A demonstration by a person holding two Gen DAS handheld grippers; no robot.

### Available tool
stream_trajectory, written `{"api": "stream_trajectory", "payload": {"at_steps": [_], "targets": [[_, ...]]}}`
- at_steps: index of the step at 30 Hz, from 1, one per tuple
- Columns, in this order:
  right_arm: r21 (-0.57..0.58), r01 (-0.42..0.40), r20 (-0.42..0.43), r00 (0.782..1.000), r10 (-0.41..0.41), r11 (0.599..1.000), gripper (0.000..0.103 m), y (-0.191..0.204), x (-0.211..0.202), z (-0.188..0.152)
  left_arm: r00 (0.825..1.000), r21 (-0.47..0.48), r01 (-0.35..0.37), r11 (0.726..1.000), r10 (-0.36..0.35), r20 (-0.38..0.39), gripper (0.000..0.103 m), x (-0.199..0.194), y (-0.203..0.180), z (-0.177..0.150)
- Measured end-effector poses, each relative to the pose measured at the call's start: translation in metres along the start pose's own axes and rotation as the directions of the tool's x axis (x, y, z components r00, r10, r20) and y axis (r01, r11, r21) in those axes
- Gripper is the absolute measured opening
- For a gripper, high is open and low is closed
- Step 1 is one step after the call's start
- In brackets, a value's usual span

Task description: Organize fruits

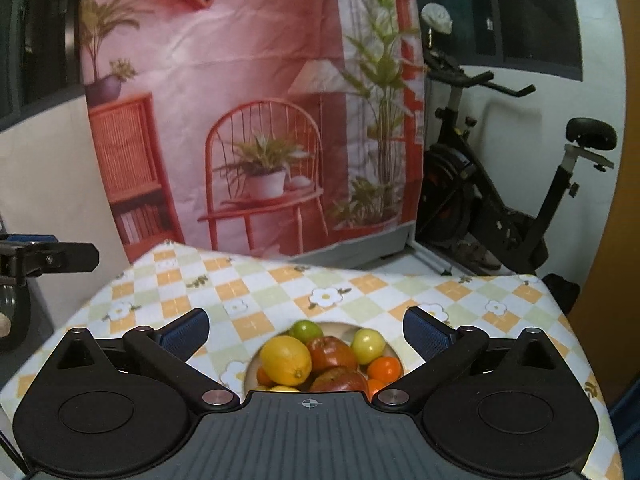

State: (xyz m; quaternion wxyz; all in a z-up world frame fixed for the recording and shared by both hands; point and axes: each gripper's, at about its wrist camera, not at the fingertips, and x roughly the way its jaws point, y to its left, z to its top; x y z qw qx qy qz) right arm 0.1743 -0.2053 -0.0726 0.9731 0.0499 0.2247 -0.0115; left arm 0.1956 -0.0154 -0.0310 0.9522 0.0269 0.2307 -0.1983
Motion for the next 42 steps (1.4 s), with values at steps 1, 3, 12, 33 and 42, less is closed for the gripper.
{"api": "stream_trajectory", "payload": {"at_steps": [1,3,12,33,42], "targets": [[0.003,0.000,0.009,1.000,0.000,1.000,0.102,0.001,-0.004,0.000,1.000,0.002,-0.005,1.000,0.005,0.009,0.103,-0.004,-0.003,0.002],[0.008,-0.001,0.026,1.000,0.001,1.000,0.102,0.003,-0.013,0.002,1.000,0.004,-0.010,1.000,0.010,0.026,0.103,-0.015,-0.007,0.003],[0.025,-0.008,0.086,0.996,0.006,1.000,0.103,0.011,-0.051,0.008,0.997,0.016,-0.027,1.000,0.026,0.068,0.103,-0.044,-0.021,0.006],[0.026,-0.020,0.132,0.991,0.017,0.999,0.102,0.020,-0.083,0.001,0.991,0.019,-0.081,0.996,0.079,0.112,0.103,-0.069,-0.035,0.000],[0.026,-0.021,0.132,0.991,0.018,0.999,0.103,0.020,-0.083,0.001,0.986,0.037,-0.107,0.994,0.101,0.129,0.103,-0.072,-0.039,-0.001]]}}
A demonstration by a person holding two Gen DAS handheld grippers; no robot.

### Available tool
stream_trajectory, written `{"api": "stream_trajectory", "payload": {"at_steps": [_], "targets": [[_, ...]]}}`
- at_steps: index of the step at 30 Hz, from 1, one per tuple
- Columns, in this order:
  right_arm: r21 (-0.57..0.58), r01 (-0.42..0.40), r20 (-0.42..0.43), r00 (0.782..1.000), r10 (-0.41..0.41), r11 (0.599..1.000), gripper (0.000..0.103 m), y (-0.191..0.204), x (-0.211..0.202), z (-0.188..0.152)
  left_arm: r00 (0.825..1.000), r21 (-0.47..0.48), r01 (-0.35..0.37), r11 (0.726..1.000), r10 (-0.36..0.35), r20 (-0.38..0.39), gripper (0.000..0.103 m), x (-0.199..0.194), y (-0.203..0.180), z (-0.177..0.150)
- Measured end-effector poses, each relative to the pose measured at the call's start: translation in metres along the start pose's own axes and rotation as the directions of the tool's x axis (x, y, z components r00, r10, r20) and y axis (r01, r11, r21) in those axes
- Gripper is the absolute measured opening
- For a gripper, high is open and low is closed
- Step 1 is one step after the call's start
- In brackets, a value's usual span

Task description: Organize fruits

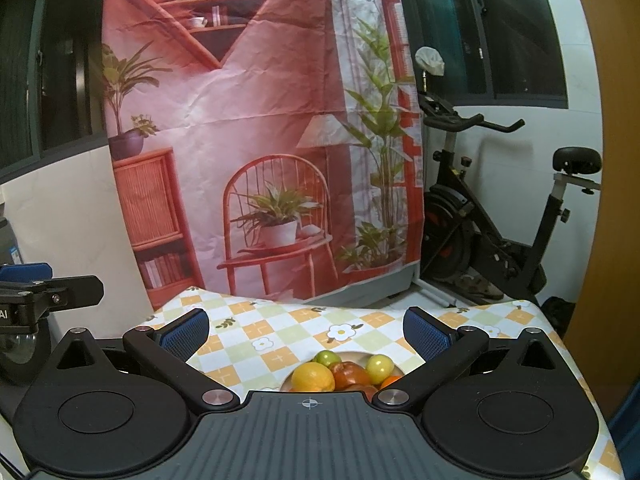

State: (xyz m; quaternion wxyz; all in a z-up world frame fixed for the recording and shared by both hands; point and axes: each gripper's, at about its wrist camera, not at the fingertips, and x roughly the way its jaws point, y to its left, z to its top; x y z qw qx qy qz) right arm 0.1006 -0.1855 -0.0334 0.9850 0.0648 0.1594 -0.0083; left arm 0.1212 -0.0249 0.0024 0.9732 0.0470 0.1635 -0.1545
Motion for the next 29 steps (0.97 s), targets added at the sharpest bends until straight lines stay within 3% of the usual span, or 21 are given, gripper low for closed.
{"api": "stream_trajectory", "payload": {"at_steps": [29], "targets": [[0.003,-0.004,-0.002,1.000,0.004,1.000,0.102,0.0024,-0.0007,0.0006,0.999,-0.021,-0.042,0.999,0.042,0.017,0.103,-0.0079,0.0003,-0.0012]]}}
